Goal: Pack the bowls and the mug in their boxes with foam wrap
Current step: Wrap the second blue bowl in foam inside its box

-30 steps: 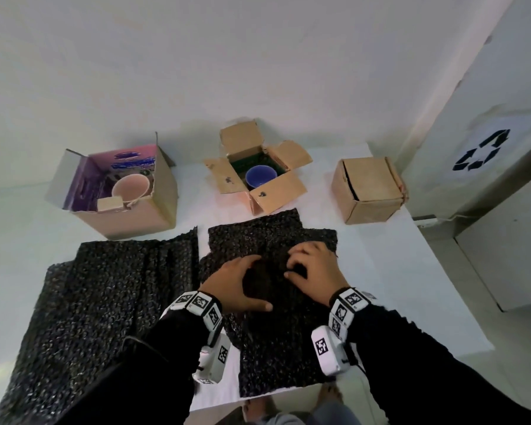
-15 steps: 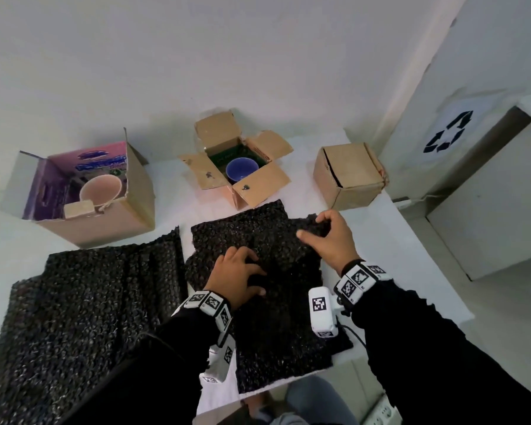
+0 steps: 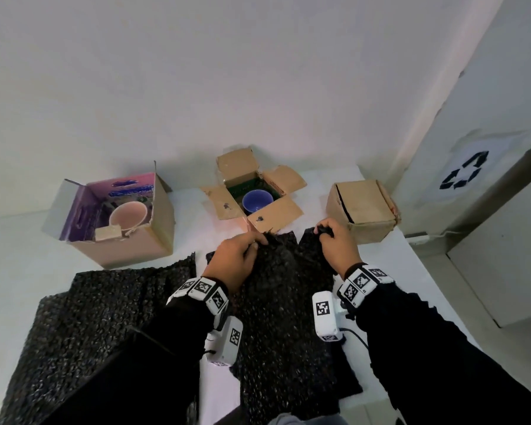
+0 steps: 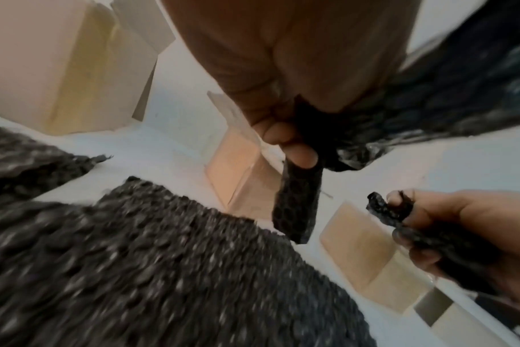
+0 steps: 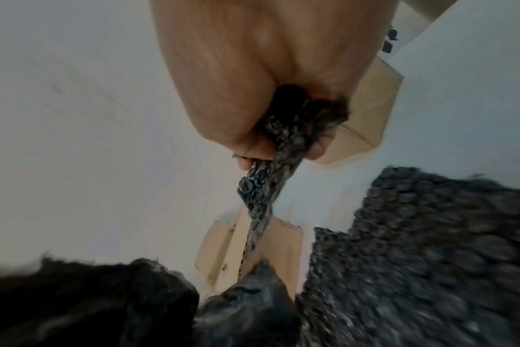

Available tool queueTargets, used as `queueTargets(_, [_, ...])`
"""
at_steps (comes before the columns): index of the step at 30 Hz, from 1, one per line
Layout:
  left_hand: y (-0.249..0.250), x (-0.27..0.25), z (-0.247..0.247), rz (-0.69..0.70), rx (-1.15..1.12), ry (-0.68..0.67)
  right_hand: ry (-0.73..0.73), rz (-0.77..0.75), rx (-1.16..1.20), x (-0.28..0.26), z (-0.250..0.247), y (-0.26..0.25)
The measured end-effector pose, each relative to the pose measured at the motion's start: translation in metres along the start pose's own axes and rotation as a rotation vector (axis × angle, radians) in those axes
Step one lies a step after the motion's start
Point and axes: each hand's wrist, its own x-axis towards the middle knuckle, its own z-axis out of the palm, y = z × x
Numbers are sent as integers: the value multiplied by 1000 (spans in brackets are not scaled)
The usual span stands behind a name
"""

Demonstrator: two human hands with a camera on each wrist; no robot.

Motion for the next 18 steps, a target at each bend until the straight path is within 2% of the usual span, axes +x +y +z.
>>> queueTargets(2, [5, 11, -13, -1, -34, 99, -3, 13, 60, 13, -1, -16])
queueTargets(4, [8, 22, -25, -27, -48, 159, -19, -48, 34, 28, -2, -31])
queueTargets(10, [-7, 70, -36, -172, 82, 314, -93, -206, -219, 78, 9, -64])
queueTargets(15, [-21, 102, -26, -321, 206, 270, -311, -436, -616, 103, 31, -62])
queueTargets(18, [-32, 116, -19, -310, 259, 274, -331, -464, -741, 111, 39, -59])
